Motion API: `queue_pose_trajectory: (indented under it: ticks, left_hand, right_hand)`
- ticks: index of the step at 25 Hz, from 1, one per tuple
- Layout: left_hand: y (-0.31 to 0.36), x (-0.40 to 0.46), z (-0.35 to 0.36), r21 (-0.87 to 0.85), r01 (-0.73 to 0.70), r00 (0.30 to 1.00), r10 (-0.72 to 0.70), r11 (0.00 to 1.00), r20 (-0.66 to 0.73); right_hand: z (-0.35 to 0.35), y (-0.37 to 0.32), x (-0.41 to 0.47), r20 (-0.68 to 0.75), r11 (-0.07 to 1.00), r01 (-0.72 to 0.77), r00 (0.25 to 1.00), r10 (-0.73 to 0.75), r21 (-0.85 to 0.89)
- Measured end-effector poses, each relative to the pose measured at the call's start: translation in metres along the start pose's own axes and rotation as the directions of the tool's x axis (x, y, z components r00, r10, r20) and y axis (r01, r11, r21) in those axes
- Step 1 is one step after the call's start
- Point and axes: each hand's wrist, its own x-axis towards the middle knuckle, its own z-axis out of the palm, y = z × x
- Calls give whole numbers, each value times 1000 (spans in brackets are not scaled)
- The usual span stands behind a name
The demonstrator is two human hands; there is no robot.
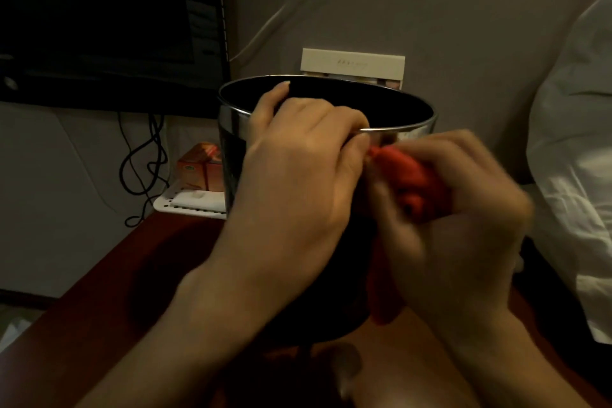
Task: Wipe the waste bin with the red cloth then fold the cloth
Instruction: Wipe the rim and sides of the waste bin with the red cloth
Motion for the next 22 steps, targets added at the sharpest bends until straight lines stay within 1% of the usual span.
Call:
queue_pose_trajectory:
  ticks: [2,4,7,9,11,14,18,20,22]
  left_hand:
    - [-2,1,3,-65,5,1000,-5,998,-14]
    - [-17,3,-3,-121,-13,1000,14,993,10]
    - [-34,6,-13,-218,-15,998,29,976,61]
    - [-37,6,-13,-240,-14,997,30,971,65]
    - [-38,5,-11,-238,-12,999,22,971,40]
    - [-38,5,-10,-236,-27,999,37,971,37]
    - [-40,5,-12,-235,-39,997,52,971,51]
    - [-39,5,-12,-246,-38,997,53,969,56]
    - [-38,5,-12,-255,-34,997,50,966,53]
  right_hand:
    - [-8,3,9,-85,998,-65,994,65,0]
    - [-11,9,12,-141,991,-134,981,133,4]
    - [-16,18,17,-172,980,-200,965,200,19]
    - [-19,23,19,-174,976,-214,961,217,38]
    - [-20,24,20,-151,980,-195,969,198,34]
    - [-12,13,12,-58,992,-124,991,122,-16]
    - [5,3,-3,54,1000,11,999,-10,-13]
    - [0,6,0,22,999,24,999,-24,-41]
    - [-5,8,3,-43,998,-18,999,16,-61]
